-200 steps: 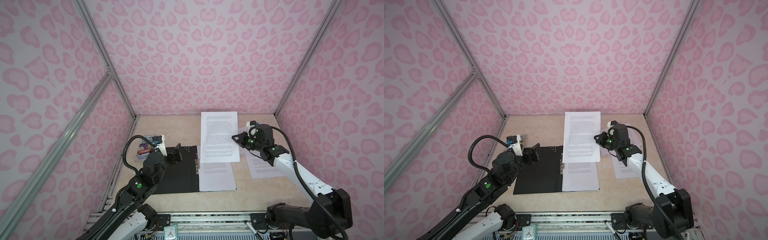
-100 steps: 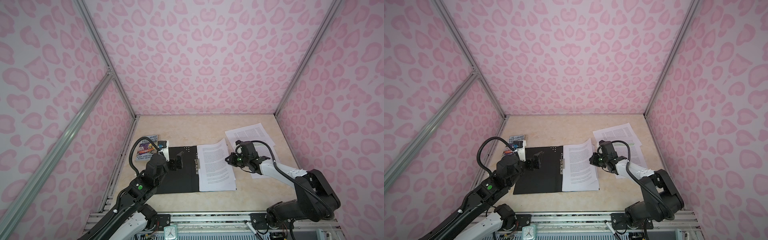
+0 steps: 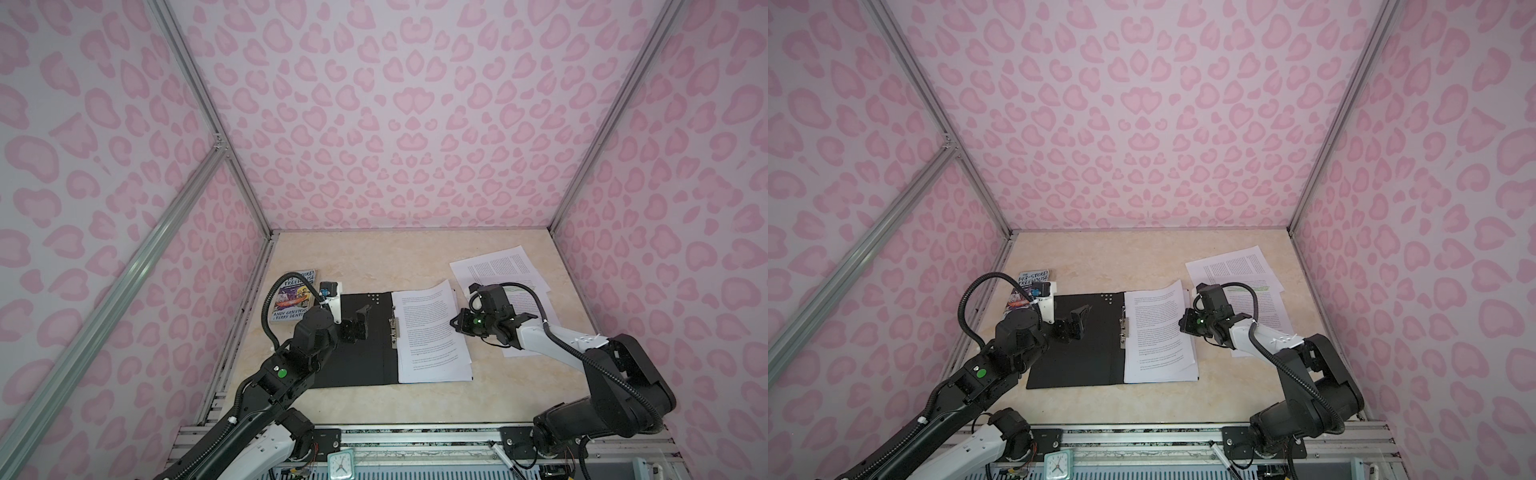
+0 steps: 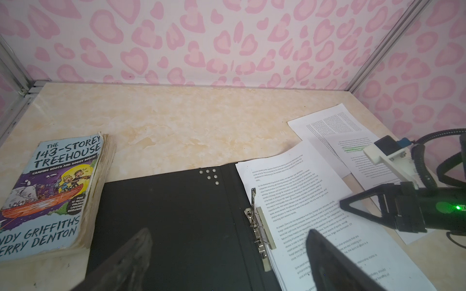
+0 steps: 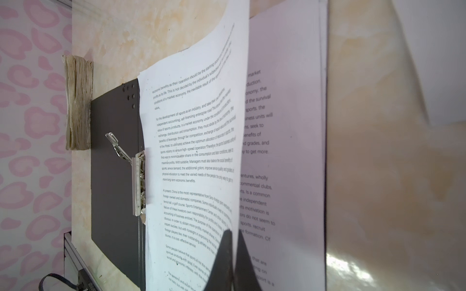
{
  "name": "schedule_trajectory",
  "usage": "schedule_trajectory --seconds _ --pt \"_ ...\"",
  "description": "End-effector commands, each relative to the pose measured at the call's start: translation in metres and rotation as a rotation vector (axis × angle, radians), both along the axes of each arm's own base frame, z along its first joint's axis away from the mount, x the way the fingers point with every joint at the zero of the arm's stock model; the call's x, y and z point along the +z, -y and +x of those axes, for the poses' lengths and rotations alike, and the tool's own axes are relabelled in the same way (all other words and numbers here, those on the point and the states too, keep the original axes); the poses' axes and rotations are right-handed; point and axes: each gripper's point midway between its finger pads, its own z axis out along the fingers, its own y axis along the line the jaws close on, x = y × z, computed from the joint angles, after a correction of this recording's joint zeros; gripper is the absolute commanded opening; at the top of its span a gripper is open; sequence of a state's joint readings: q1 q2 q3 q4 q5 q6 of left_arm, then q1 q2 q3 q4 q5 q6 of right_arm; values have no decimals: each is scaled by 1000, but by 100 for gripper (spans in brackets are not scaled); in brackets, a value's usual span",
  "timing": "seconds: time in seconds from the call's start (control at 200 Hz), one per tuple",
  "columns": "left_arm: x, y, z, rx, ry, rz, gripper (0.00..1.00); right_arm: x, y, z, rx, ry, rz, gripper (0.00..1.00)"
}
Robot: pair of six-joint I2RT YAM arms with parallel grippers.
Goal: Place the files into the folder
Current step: 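Lay the held sheet onto the folder's clipped sheets with the right gripper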
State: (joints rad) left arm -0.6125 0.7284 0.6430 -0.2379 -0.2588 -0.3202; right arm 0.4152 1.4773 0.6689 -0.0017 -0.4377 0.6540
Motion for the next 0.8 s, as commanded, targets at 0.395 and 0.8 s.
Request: schedule_trajectory --seconds 0.395,0.8 --pt "4 3 1 -14 4 -17 97 1 6 -8 -111 3 7 0" --pt "4 4 0 -14 2 -21 97 0 -2 -10 -96 1 14 0"
